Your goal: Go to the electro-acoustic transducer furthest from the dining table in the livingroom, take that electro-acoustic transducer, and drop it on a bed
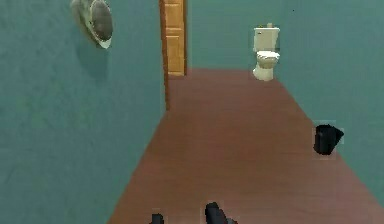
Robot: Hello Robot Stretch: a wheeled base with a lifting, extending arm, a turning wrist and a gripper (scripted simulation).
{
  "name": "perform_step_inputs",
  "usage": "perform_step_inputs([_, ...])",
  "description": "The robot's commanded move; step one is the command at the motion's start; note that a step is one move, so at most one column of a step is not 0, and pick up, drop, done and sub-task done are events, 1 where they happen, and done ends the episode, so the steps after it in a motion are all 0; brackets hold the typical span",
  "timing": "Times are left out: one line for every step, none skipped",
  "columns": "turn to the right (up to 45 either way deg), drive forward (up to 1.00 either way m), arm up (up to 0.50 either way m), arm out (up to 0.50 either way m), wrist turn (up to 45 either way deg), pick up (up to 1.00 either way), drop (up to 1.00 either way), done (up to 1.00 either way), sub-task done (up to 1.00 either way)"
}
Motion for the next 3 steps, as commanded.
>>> perform_step_inputs([3.0, 0.0, 0.0, 0.0, 0.0, 0.0, 0.0, 0.0, 0.0])
perform_step_inputs([3.0, 0.0, 0.0, 0.0, 0.0, 0.0, 0.0, 0.0, 0.0])
perform_step_inputs([0.0, 1.0, 0.0, 0.0, 0.0, 0.0, 0.0, 0.0, 0.0])
